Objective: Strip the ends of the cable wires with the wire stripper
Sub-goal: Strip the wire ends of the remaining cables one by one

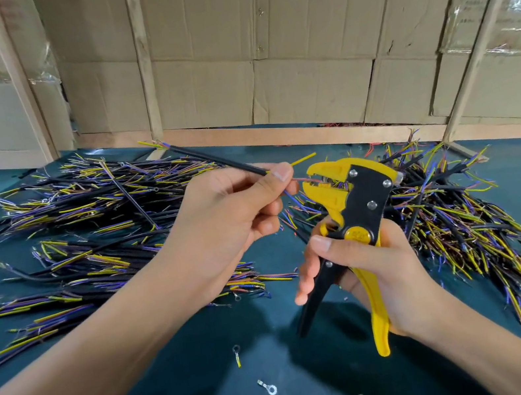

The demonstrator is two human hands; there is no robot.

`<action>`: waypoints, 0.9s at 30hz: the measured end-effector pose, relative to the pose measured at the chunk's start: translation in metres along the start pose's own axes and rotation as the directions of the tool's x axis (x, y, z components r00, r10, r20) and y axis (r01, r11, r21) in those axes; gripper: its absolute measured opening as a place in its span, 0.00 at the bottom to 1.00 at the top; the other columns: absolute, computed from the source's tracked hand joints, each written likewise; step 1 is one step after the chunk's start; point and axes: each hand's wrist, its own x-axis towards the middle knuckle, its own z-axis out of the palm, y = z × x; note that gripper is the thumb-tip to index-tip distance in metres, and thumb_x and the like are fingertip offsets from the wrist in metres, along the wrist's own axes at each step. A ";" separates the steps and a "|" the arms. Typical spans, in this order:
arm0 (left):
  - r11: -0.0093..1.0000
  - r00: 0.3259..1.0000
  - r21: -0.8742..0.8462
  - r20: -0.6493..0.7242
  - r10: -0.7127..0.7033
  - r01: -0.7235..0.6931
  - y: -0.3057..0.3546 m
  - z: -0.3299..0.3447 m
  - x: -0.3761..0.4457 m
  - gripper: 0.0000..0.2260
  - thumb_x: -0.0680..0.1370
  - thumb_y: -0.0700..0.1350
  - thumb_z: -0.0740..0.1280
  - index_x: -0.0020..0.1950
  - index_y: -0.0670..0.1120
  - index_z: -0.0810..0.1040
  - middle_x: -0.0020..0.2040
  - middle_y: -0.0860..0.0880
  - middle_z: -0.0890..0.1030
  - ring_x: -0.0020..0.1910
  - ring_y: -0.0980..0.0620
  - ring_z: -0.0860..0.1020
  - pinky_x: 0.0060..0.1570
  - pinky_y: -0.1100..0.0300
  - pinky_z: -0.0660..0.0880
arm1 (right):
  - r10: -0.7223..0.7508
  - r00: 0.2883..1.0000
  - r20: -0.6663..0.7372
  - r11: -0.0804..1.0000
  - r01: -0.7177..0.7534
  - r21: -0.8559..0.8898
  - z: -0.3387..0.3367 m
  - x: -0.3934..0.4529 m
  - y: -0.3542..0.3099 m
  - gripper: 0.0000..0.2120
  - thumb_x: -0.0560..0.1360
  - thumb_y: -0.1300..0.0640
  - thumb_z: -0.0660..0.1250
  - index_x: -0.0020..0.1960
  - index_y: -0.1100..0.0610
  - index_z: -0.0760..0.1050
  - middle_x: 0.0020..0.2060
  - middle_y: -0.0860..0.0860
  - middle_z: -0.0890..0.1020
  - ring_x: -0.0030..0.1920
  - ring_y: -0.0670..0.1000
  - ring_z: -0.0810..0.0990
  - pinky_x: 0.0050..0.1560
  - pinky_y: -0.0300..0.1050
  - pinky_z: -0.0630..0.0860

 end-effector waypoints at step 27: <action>0.968 0.993 -0.245 -0.082 -0.083 0.061 0.010 0.004 -0.003 0.05 0.69 0.43 0.74 0.41 0.42 0.84 0.40 0.45 0.85 0.38 0.53 0.83 0.32 0.65 0.75 | 0.047 0.996 -0.075 0.992 -0.037 0.125 0.010 -0.002 -0.007 0.04 0.67 0.58 0.73 0.38 0.59 0.80 0.32 0.64 0.77 0.32 0.64 0.80 0.37 0.60 0.80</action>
